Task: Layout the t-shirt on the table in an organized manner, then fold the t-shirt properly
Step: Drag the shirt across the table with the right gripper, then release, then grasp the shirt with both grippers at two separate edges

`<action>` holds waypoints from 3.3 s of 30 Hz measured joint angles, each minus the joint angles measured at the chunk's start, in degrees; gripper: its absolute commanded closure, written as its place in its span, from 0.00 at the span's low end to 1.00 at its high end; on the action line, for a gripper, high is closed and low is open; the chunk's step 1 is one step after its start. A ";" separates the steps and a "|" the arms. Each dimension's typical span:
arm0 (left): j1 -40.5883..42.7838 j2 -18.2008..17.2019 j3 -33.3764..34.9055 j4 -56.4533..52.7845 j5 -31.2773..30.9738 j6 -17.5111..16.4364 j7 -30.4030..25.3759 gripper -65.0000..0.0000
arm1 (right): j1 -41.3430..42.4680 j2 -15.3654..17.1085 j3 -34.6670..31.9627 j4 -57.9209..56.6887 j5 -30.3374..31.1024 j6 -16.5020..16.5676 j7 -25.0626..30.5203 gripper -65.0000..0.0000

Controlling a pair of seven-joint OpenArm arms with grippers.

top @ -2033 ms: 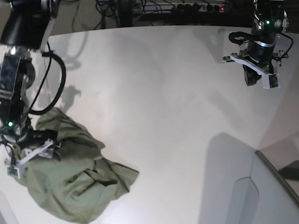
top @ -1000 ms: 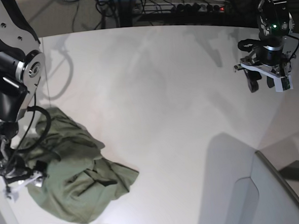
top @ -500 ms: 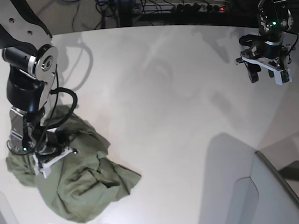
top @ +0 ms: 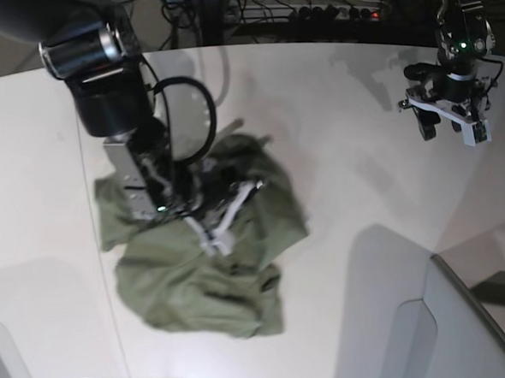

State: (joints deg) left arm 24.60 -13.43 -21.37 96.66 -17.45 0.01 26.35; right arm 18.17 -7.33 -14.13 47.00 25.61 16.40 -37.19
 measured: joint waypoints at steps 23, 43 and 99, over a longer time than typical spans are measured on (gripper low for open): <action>-1.92 -0.46 10.51 -0.42 0.00 -0.02 0.00 0.46 | -3.78 12.52 13.35 19.19 1.62 -9.88 -9.29 0.31; -1.86 -2.82 10.19 -0.57 0.00 0.00 0.02 0.46 | -5.75 11.76 13.20 15.39 1.53 -10.03 -4.70 1.00; -30.40 11.45 56.33 -17.38 0.44 -6.10 0.02 0.17 | -23.47 12.98 28.48 49.33 1.92 -23.23 -14.82 0.99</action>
State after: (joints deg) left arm -5.80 -1.98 34.96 79.29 -17.02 -6.09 26.37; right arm -5.30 5.65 14.35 96.33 27.53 -6.83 -52.01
